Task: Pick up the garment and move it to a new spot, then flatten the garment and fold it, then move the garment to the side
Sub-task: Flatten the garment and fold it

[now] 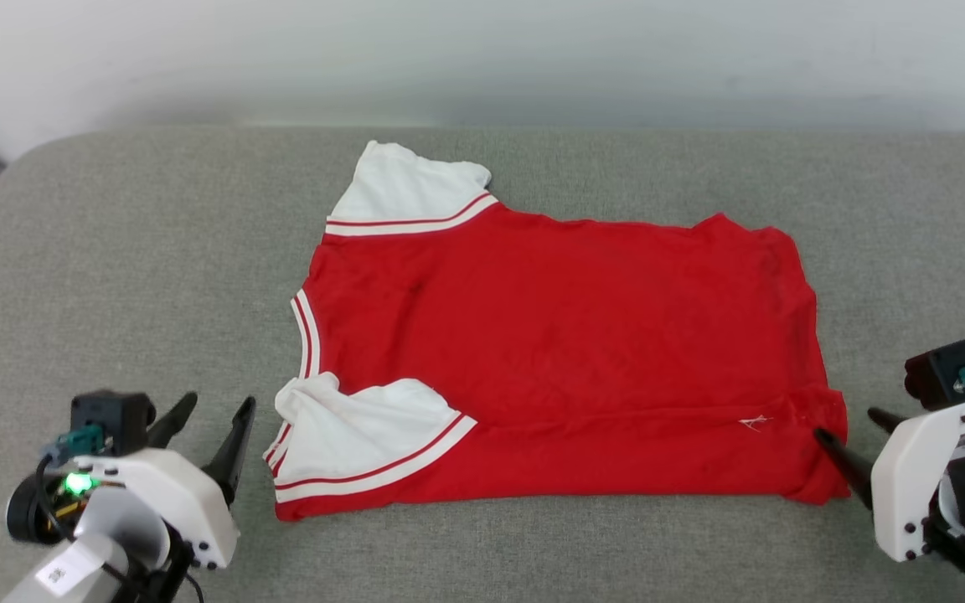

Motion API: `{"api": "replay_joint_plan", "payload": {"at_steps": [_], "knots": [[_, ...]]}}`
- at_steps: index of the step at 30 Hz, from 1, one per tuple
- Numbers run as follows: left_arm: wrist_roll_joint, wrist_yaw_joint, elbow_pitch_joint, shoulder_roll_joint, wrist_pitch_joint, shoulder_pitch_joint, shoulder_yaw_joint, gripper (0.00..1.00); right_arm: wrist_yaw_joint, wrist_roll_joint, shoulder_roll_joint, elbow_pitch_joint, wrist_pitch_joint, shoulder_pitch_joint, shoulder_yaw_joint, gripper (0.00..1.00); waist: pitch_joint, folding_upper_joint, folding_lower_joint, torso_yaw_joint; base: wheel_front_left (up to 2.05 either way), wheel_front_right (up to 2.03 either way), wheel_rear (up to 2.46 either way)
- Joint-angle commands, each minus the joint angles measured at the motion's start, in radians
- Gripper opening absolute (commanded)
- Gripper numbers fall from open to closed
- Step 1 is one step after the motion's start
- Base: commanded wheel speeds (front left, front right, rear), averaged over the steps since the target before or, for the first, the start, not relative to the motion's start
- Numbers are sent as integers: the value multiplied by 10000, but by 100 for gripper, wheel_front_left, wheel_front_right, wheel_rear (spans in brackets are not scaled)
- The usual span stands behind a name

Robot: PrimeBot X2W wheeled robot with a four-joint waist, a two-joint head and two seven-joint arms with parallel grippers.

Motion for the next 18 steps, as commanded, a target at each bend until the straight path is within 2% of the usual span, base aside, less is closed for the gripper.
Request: {"api": "replay_joint_plan", "payload": {"at_steps": [1, 4, 9, 13, 18], "knots": [[-154, 253, -229, 67, 124, 359, 83, 100, -4, -77, 350, -165, 260, 256, -247, 100, -248, -1, 0, -21, 0, 0, 0], [-550, 873, -962, 252, 609, 1002, 266, 100, -5, -607, 867, -454, 1191, 766, -1173, 100, -398, -1, 0, -36, 0, 0, 0], [-1148, 1721, -2210, 512, 1605, 2031, 247, 100, -4, -1544, 2133, -1383, 2579, 1531, -2472, 100, -440, -1, 0, -69, 0, 0, 0], [-1386, 2213, -3089, 620, 2025, 2554, 235, 100, -4, -1987, 2863, -2165, 3099, 2004, -2965, 100, -316, -1, 0, -129, 0, 0, 0], [-1436, 2568, -3610, 665, 2318, 2652, 183, 100, -4, -2219, 3296, -2913, 3327, 2266, -3178, 100, 22, -1, 0, -243, 0, 0, 0]]}}
